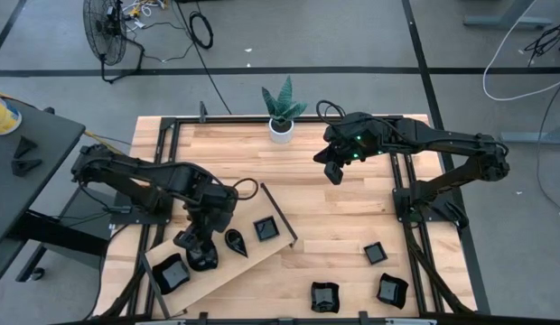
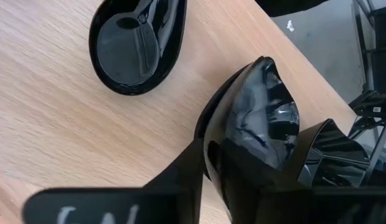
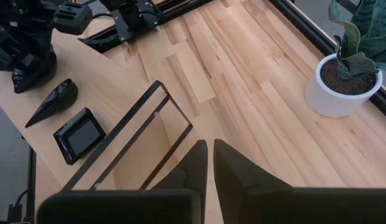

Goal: Pick & Place Mini shaped plates
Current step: Stack the black leaf shaped on top of the black leaf shaped on the shelf, then stack the black square plate on top of the black square plate on the shelf

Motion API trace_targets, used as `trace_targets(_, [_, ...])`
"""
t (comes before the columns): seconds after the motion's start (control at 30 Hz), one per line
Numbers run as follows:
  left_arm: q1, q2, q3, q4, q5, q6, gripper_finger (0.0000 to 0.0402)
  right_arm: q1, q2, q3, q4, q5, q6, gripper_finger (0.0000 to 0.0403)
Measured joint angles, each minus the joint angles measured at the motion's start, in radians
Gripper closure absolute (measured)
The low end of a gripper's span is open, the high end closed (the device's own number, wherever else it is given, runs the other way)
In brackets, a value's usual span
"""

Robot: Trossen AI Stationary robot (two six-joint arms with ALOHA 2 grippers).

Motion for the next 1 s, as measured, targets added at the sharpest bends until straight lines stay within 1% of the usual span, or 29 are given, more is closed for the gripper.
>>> trace_targets(0.27, [0.0, 0.0, 0.0, 0.0, -0.002, -0.008, 0.0301, 0.0, 0.0, 0.0, 0.0, 0.0, -0.012, 0.0372])
trace_targets(0.4, [0.001, 0.0, 0.005, -0.012, -0.002, -0.011, 0.0294, 0.0, 0.0, 0.0, 0.0, 0.0, -0.015, 0.0372])
trace_targets(0.5, [0.009, -0.001, 0.046, -0.058, -0.017, -0.008, 0.0294, 0.0, 0.0, 0.0, -0.001, 0.0, -0.015, 0.0372])
trace_targets(0.67, [0.05, -0.001, 0.151, -0.098, -0.109, 0.001, 0.0296, 0.0, 0.0, 0.0, -0.024, -0.007, -0.015, 0.0372])
trace_targets(0.87, [0.108, -0.002, 0.297, -0.084, -0.251, 0.071, 0.0296, 0.0, 0.0, 0.0, -0.087, -0.011, -0.015, 0.0372])
trace_targets(0.93, [0.133, -0.002, 0.322, -0.063, -0.277, 0.093, 0.0296, 0.0, 0.0, 0.0, -0.12, -0.024, -0.015, 0.0372])
trace_targets(1.0, [0.161, -0.013, 0.321, -0.039, -0.286, 0.105, 0.0296, 0.008, 0.0, 0.0, -0.145, -0.04, -0.013, 0.0372])
